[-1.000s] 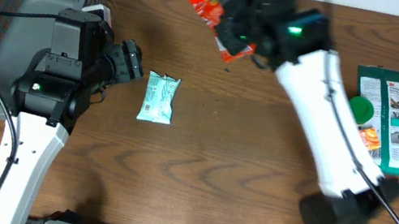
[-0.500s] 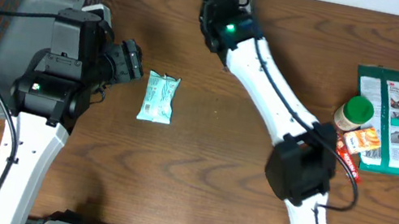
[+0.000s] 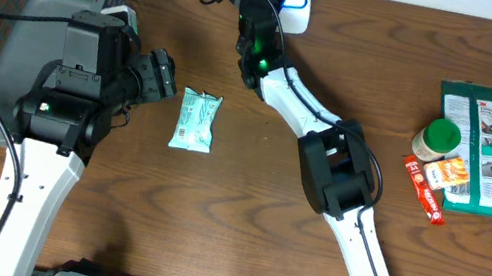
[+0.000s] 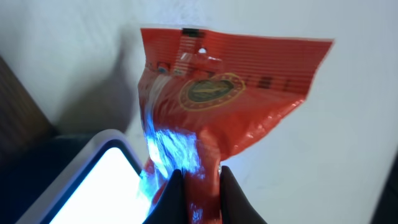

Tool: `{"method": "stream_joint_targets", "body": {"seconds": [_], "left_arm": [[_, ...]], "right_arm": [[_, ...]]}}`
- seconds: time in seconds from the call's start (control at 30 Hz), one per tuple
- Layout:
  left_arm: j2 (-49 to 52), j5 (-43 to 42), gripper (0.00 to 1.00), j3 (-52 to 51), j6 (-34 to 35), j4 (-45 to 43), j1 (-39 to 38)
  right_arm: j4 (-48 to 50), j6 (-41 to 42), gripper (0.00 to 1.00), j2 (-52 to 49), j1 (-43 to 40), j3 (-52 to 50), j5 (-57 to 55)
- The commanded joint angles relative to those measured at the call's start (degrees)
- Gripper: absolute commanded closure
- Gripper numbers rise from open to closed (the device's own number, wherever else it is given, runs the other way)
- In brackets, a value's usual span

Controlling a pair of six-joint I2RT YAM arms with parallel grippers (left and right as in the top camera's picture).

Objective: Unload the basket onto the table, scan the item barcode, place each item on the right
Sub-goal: 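Hold the red bag in front of the scanner with the right gripper, then carry the red bag right and drop it beside the jar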

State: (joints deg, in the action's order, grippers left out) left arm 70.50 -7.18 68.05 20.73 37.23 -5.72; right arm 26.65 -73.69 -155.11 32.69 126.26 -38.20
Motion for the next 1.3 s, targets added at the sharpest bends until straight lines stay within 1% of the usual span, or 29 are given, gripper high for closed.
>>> {"method": "stream_joint_targets", "body": {"seconds": [0.0,0.1,0.17,0.4,0.57,0.63,0.73,0.8,1.03,1.1,1.17,1.27], "left_arm": [[-0.04,0.31,0.18,0.33,-0.57,0.07,0.17],[-0.04,0.33,0.18,0.33,-0.57,0.07,0.17],[-0.04,0.31,0.18,0.33,-0.57,0.07,0.17],[-0.04,0.31,0.18,0.33,-0.57,0.07,0.17],[-0.04,0.31,0.18,0.33,-0.57,0.07,0.17],[-0.04,0.31,0.18,0.33,-0.57,0.07,0.17],[-0.04,0.31,0.18,0.33,-0.57,0.07,0.17],[-0.04,0.31,0.18,0.33,-0.57,0.07,0.17],[-0.04,0.31,0.18,0.33,-0.57,0.07,0.17],[-0.04,0.31,0.18,0.33,-0.57,0.07,0.17],[-0.04,0.31,0.18,0.33,-0.57,0.07,0.17],[-0.04,0.31,0.18,0.33,-0.57,0.07,0.17]], "right_arm": [[-2.91,12.44,0.99,0.46,-0.09,0.79,0.44],[-6.73,18.8,0.99,0.46,-0.09,0.79,2.29],[-6.71,23.61,0.99,0.48,0.11,0.79,3.02],[-6.62,28.33,0.99,0.5,0.26,0.81,3.15],[-3.28,30.42,0.99,1.62,0.2,0.81,2.08],[-3.37,31.3,0.99,3.65,0.2,0.81,2.03],[-7.61,36.96,0.99,9.33,0.13,0.81,2.1],[-17.14,43.63,0.99,16.35,0.13,0.81,2.29],[-52.17,59.74,0.99,36.3,-0.96,0.81,6.05],[-64.06,65.07,0.99,41.57,-2.54,0.81,11.08],[-72.32,68.22,0.99,44.76,-4.2,0.81,16.76],[-86.55,73.26,0.99,48.33,-8.98,0.81,27.52]]}}
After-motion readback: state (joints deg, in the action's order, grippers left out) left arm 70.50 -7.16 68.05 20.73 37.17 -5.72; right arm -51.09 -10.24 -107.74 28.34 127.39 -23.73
